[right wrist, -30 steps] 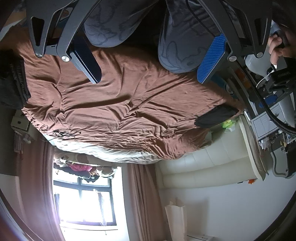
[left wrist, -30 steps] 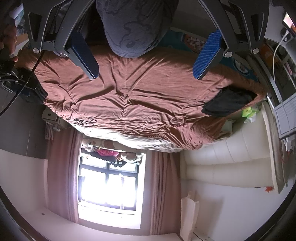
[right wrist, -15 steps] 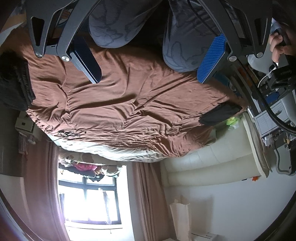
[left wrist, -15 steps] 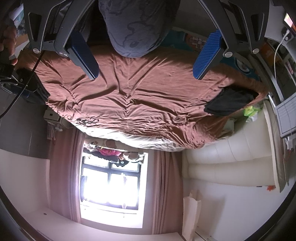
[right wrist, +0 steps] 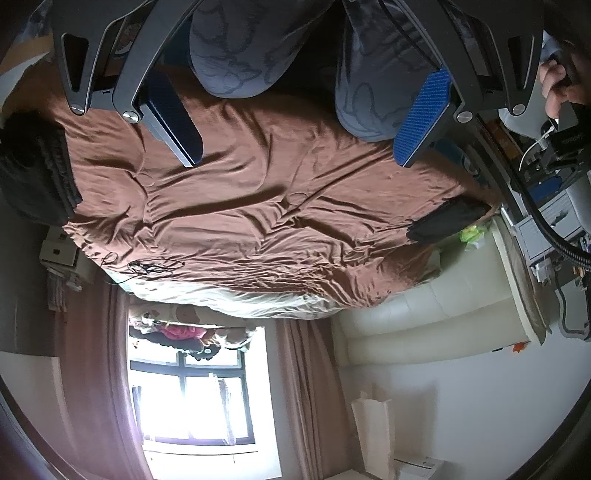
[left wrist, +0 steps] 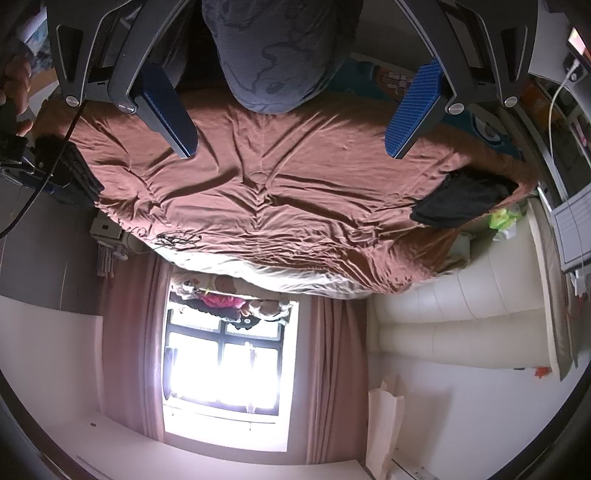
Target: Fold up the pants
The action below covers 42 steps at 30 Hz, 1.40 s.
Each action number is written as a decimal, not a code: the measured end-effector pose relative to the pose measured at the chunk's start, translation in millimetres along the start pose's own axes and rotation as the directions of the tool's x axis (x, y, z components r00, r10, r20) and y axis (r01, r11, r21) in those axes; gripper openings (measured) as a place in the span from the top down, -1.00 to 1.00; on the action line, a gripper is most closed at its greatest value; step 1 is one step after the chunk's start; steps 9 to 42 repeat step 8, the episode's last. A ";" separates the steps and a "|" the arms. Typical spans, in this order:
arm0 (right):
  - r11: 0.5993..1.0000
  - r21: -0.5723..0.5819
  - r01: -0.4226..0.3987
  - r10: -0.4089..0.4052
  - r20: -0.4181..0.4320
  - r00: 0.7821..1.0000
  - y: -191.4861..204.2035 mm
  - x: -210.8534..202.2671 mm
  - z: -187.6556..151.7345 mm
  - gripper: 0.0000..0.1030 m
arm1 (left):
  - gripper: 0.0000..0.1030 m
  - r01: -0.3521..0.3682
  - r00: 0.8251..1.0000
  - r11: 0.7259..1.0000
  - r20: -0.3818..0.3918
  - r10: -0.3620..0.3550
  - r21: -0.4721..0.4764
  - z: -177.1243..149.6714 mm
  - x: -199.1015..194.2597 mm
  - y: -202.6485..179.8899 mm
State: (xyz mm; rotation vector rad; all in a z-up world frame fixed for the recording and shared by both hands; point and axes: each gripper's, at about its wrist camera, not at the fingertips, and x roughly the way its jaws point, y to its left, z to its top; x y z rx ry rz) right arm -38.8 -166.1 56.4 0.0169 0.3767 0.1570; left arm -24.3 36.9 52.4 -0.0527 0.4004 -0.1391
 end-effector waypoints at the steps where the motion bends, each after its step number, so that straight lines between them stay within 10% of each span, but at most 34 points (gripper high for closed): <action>1: 1.000 0.003 0.001 -0.001 0.000 1.000 -0.6 -0.4 -0.4 -1.00 | -0.99 0.003 1.000 1.000 0.001 -0.003 0.002 0.3 -0.8 -0.2; 42: 1.000 0.020 0.003 -0.003 0.004 1.000 -2.5 -5.2 -1.8 -1.00 | -0.99 0.006 1.000 1.000 0.012 -0.006 0.011 -0.6 -7.9 -1.5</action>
